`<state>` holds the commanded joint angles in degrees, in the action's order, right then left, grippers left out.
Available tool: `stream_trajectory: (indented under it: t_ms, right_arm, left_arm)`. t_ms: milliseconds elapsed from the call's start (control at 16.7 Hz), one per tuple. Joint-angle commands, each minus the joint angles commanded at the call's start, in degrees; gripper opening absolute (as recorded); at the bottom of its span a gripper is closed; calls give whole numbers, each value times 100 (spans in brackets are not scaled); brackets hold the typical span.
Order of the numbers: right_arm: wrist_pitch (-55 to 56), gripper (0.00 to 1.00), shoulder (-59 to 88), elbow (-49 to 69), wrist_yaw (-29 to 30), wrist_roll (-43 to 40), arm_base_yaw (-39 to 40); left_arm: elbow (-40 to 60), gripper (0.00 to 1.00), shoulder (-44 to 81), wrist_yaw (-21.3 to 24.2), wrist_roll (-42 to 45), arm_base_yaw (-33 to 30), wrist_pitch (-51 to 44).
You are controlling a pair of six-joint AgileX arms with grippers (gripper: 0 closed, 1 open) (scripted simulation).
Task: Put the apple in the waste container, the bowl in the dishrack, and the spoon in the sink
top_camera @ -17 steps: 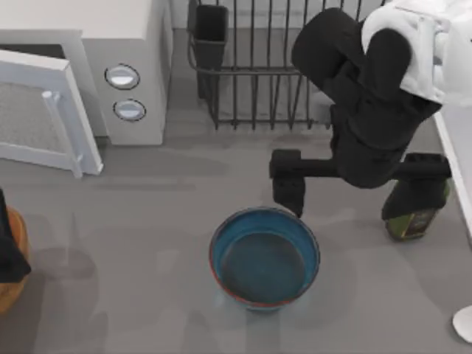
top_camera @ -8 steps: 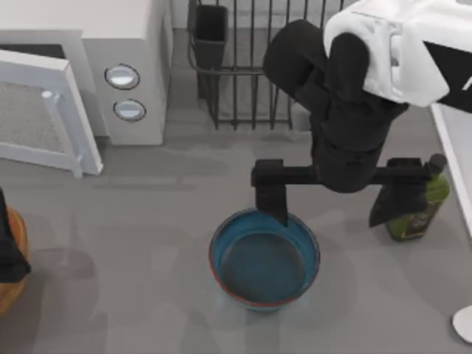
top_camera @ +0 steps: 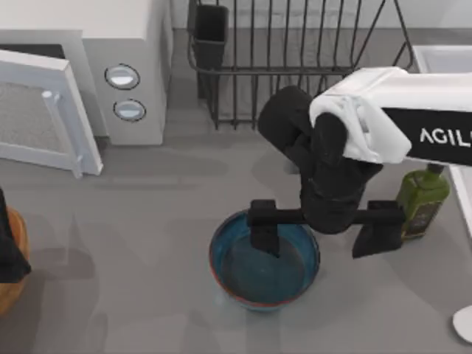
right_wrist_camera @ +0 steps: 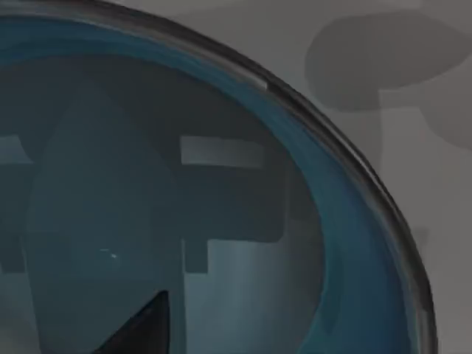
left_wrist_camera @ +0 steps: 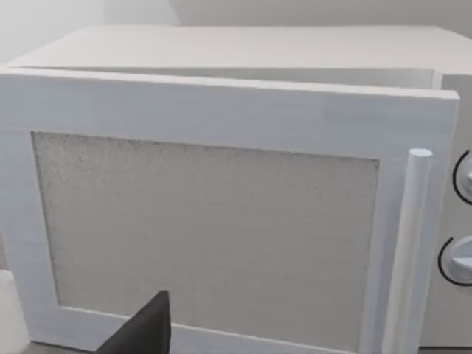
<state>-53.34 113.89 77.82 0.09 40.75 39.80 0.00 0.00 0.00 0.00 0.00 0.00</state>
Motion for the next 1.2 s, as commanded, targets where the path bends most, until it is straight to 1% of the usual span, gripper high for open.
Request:
stream_trajectory:
  t_ms: [120,360,1140,1200]
  right_arm:
    - [272,100,91,-227,1,8,7]
    - [318,100,109,-268,1,11,9]
    - [318,2,109,-268,1,11,9]
    - [318,0,109,-268,1,11,9]
  left_arm:
    - [0,100,0,0,0,0,0]
    - [0,100,0,0,0,0,0]
    - [0,100,0,0,0,0,0]
    - [0,100,0,0,0,0,0]
